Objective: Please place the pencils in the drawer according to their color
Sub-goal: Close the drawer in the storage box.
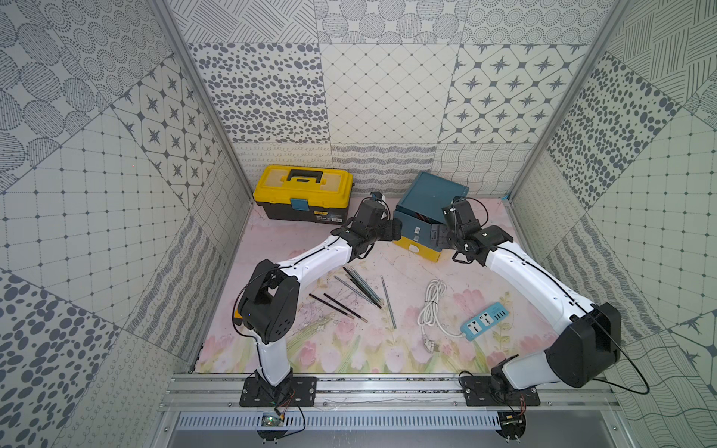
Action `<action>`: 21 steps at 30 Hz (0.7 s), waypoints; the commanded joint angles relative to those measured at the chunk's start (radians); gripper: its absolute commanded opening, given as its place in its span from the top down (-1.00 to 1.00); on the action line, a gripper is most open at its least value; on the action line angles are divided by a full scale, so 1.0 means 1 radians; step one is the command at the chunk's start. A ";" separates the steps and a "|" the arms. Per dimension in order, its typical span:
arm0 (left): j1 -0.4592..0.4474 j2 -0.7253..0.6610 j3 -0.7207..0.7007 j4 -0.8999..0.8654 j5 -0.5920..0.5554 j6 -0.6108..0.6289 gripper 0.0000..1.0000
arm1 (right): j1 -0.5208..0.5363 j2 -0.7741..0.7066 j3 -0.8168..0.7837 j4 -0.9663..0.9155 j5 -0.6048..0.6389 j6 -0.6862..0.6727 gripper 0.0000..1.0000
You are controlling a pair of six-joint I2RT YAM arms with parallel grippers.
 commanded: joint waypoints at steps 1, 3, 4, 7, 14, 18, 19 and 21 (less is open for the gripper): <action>0.014 0.041 0.061 0.070 -0.006 -0.030 -0.81 | -0.007 0.015 0.033 0.059 0.026 -0.006 -0.95; 0.015 0.056 0.077 0.072 -0.006 -0.043 -0.85 | -0.009 0.021 0.032 0.067 0.026 -0.006 -0.95; 0.015 0.061 0.084 0.073 -0.005 -0.049 -0.86 | -0.009 0.021 0.032 0.071 0.029 -0.005 -0.95; 0.016 0.067 0.091 0.088 -0.004 -0.063 -0.88 | -0.010 0.023 0.030 0.083 0.031 -0.004 -0.95; 0.016 0.073 0.091 0.120 -0.025 -0.088 -0.92 | -0.011 0.024 0.026 0.112 0.040 -0.010 -0.95; 0.017 0.076 0.091 0.130 -0.030 -0.093 -0.95 | -0.013 0.028 0.026 0.117 0.042 -0.018 -0.95; 0.016 0.079 0.092 0.131 -0.030 -0.095 -0.96 | -0.015 0.029 0.026 0.119 0.040 -0.020 -0.95; 0.016 0.083 0.093 0.130 -0.030 -0.098 -0.97 | -0.016 0.034 0.026 0.120 0.036 -0.023 -0.96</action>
